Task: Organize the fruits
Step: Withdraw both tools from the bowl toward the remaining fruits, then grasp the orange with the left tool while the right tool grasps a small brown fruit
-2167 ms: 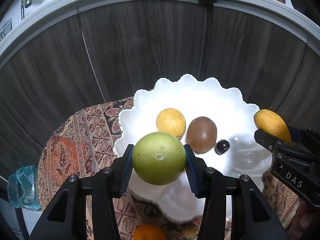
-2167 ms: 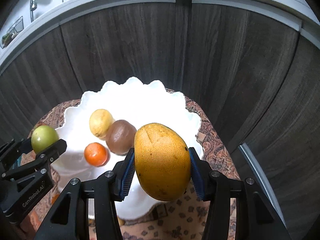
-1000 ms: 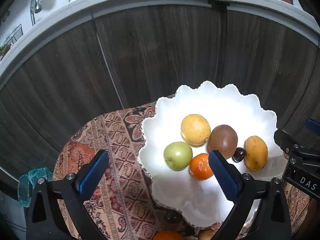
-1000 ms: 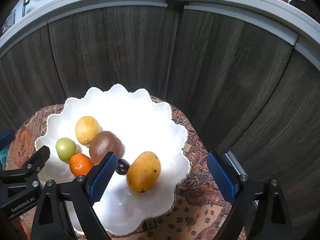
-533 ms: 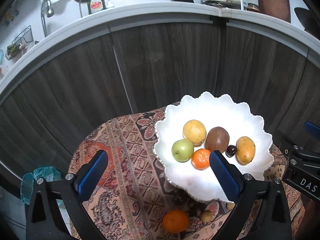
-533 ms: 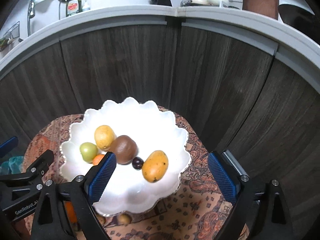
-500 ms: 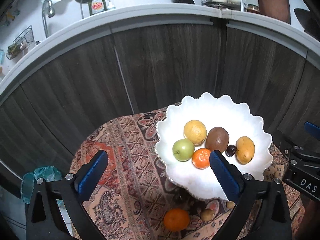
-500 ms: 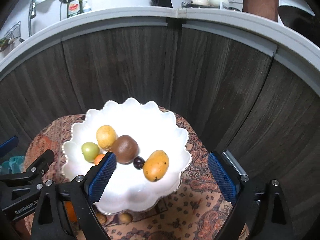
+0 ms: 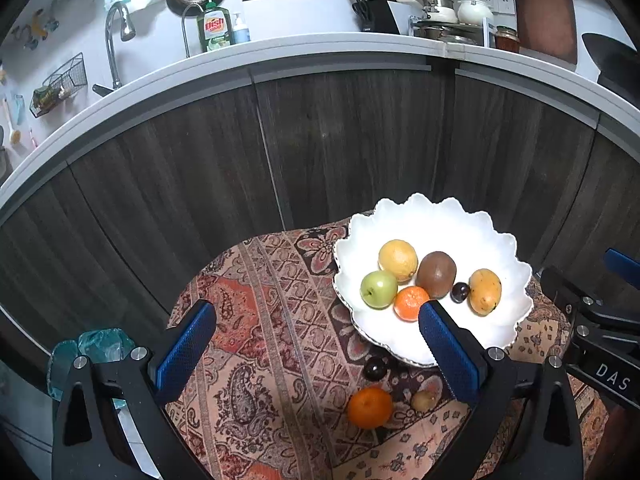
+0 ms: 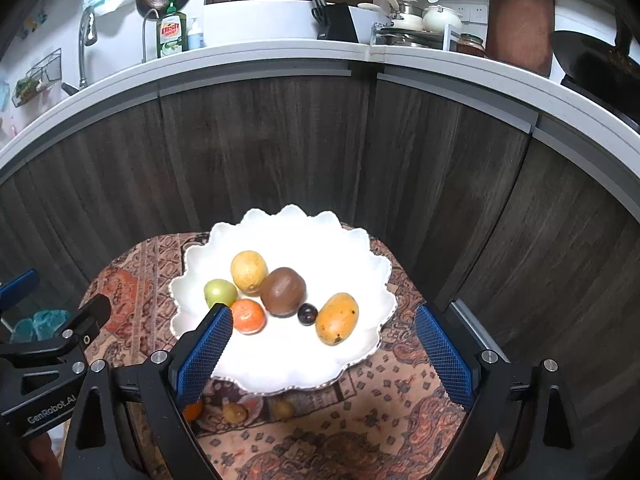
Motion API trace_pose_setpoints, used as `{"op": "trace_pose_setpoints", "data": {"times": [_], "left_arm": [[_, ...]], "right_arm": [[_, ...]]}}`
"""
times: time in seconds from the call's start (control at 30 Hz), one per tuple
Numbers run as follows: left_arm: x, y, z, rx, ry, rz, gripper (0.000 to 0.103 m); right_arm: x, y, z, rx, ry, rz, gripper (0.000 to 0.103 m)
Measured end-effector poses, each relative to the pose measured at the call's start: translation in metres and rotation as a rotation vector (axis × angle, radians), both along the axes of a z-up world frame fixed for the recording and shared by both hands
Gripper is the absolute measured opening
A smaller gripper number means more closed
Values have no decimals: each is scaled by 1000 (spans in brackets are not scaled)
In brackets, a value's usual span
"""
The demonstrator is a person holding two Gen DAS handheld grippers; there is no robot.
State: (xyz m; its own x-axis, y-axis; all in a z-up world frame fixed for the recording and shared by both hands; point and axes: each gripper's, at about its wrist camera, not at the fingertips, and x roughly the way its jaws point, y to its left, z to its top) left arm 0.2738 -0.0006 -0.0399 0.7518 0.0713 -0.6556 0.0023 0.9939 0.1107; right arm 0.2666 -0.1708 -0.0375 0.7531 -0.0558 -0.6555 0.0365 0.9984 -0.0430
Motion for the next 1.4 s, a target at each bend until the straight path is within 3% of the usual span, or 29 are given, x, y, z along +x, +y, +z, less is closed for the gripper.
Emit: {"op": "trace_pose_setpoints", "data": {"times": [0.27,0.87,1.27,1.4], "left_arm": [[-12,-4,-18,-7,27,-22,103],[-20,-7,-83,-15,118,-60,102],[-13,-14,-124,-8,180,-90,93],[-8,-16,-138,-2,209,-95,86]], "right_arm": [[-13,-1,-13,-7,15,-3,93],[-24,4,-72,-21,82,19,93],[-18,2,-113,-25,143,40,93],[-14,4,-124,-32,168,62,93]]}}
